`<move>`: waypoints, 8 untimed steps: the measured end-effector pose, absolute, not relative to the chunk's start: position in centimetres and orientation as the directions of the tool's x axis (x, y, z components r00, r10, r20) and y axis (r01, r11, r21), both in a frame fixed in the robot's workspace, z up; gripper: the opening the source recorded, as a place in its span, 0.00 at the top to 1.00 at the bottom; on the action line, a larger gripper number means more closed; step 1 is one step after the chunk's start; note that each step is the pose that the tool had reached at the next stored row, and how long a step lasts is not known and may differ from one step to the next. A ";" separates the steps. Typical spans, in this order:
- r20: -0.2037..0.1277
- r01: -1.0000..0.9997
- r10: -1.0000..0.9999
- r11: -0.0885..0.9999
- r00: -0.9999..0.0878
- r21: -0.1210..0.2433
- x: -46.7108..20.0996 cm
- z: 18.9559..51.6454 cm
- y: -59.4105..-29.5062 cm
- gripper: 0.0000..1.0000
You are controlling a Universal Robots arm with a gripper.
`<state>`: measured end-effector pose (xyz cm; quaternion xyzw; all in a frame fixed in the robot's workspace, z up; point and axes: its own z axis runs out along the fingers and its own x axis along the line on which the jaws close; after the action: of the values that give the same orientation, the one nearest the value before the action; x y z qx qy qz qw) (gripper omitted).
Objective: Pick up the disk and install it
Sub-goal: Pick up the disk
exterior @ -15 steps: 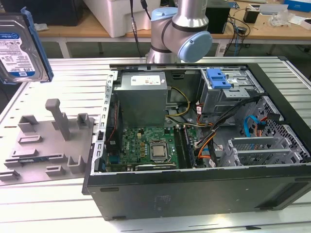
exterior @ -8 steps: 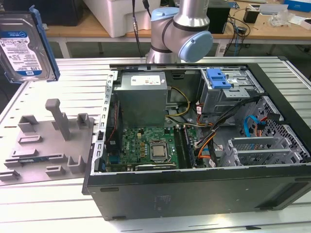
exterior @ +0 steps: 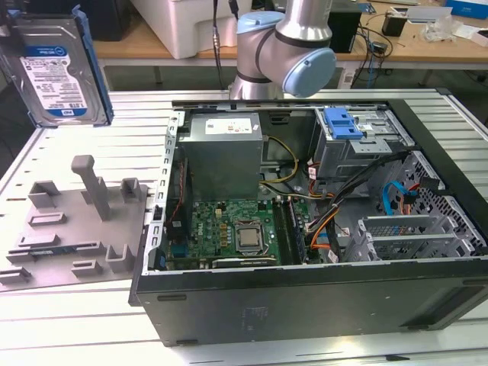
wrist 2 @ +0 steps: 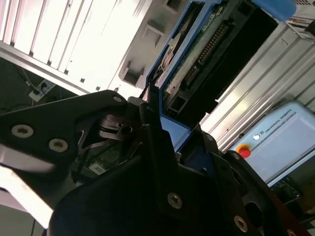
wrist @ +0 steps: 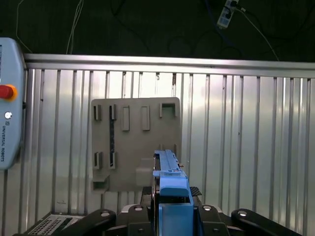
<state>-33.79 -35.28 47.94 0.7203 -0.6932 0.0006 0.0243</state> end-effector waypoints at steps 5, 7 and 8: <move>0.034 -0.999 -0.999 -0.038 0.039 0.035 -32.0 48.1 -35.4 0.63; 0.034 -0.999 -0.999 -0.038 0.039 0.036 -30.9 48.2 -35.5 0.63; 0.034 -0.999 -0.999 -0.038 0.039 0.037 -30.6 48.2 -35.5 0.63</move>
<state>-30.61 -35.54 48.18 0.7203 -0.6932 -0.0003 0.0252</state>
